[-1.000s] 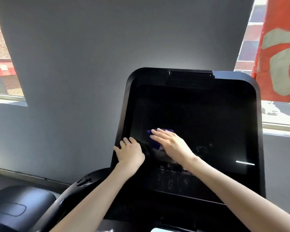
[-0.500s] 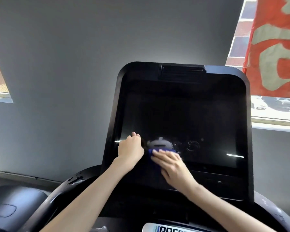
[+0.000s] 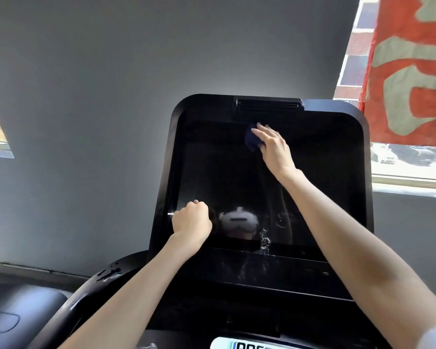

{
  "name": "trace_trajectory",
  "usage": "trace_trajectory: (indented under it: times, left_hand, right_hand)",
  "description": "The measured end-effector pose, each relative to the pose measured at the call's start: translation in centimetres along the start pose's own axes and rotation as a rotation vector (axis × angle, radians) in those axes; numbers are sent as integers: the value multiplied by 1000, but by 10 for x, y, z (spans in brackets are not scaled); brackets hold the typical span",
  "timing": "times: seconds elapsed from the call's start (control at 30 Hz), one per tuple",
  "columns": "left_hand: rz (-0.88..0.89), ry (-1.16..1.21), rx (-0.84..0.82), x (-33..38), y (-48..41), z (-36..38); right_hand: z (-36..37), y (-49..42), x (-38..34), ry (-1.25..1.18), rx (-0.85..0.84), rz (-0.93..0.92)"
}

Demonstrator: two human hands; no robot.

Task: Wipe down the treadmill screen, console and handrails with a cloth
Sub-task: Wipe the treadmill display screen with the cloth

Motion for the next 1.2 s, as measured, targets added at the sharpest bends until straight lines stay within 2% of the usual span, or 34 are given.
trace_trajectory:
  times: [0.1,0.2,0.3,0.4,0.47,0.5,0.67,0.77,0.83,0.97,1.1,1.2]
  left_hand:
    - [3,21,-18,5,3,-1]
    - [12,-9,-12,10,5,-1]
    - [53,-30,82,20,8,-2]
    - [177,48,171,33,9,-4]
    - [248,115,177,38,9,-6]
    - [272,133,175,40,9,-8]
    - [295,198,181,43,13,-12]
    - [300,229,176,43,16,-13]
    - [298,248,175,43,16,-14]
    - [295,265,184,48,13,-13]
    - [315,291,175,60,10,-13]
    - [337,292,179,71,8,-14]
  right_hand:
    - [8,46,-10,-28,-8,-66]
    - [18,142,-12,-54,-110,-150]
    - [20,224,-12,-52,-211,-210]
    - [15,259,-6,17,-345,-306]
    - [8,248,3,76,-400,-372]
    - [3,231,8,76,-373,-363]
    - [-29,88,34,22,7,-42]
    - [-45,23,42,28,41,82]
    - [-44,15,41,27,42,106]
    - [-32,102,28,13,19,-20]
    - [-18,247,22,4,-155,-87]
    - [-21,293,23,53,-263,-173]
Point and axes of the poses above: each hand's wrist, its own y-axis away from the middle knuckle, its own z-axis out of the palm, x = y × z, the point moved 3 cm from there along -y, towards the middle knuckle, and after that the axes turned 13 degrees about -y, right-handed, at the moved point
